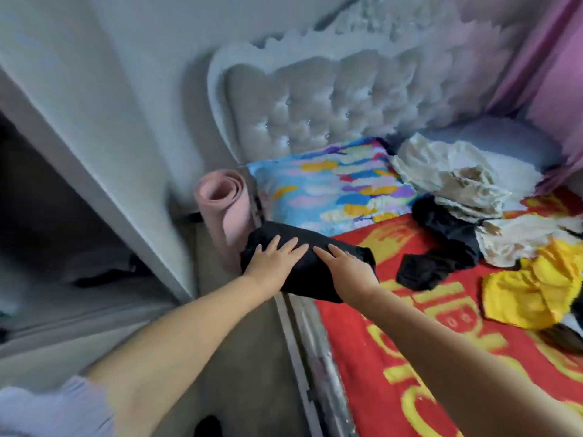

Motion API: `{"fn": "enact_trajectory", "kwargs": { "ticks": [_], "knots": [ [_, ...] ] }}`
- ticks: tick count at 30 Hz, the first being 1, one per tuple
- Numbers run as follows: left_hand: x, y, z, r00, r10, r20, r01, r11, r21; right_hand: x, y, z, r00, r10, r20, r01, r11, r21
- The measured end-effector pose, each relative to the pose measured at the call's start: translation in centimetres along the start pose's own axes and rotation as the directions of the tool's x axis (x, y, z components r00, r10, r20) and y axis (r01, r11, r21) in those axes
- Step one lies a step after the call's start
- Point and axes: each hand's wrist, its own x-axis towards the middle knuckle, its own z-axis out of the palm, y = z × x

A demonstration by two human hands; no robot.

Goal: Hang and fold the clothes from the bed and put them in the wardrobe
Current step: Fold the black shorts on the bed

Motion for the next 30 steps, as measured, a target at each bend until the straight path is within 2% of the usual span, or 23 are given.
{"fn": "enact_trajectory", "kwargs": {
  "ticks": [3, 6, 12, 17, 21, 26, 30],
  "knots": [
    [-6.7, -6.7, 0.8, 0.983, -0.185, -0.007, 0.184, 0.982, -0.037, 2.0, -8.5, 0.5, 0.978, -0.206, 0.025, 0.207, 0.976, -0.071],
    [-14.0, -12.8, 1.8, 0.935, -0.354, -0.012, 0.353, 0.935, -0.042, 3.0, -17.4, 1.6, 0.924, -0.378, 0.058, 0.382, 0.917, -0.115],
    [-27.5, -23.5, 4.8, 0.814, -0.580, 0.011, 0.580, 0.814, -0.029, 2.6, -35.2, 3.9, 0.800, -0.586, 0.127, 0.600, 0.785, -0.156],
    [-36.0, -32.3, 6.0, 0.765, -0.644, 0.013, 0.644, 0.765, 0.008, 2.1, -47.7, 5.4, 0.733, -0.659, 0.171, 0.680, 0.715, -0.163],
    [-39.8, -38.2, 6.7, 0.733, -0.681, 0.006, 0.681, 0.733, 0.011, 2.9, -55.0, 5.7, 0.701, -0.685, 0.198, 0.713, 0.681, -0.169],
    [-40.1, -44.2, 7.6, 0.730, -0.683, 0.013, 0.683, 0.731, 0.010, 6.4, -60.2, 6.5, 0.688, -0.686, 0.235, 0.725, 0.661, -0.195],
    [-37.8, -51.3, 7.9, 0.747, -0.665, 0.002, 0.665, 0.747, -0.005, 12.6, -64.1, 7.2, 0.689, -0.688, 0.229, 0.725, 0.663, -0.188]
  ]
}}
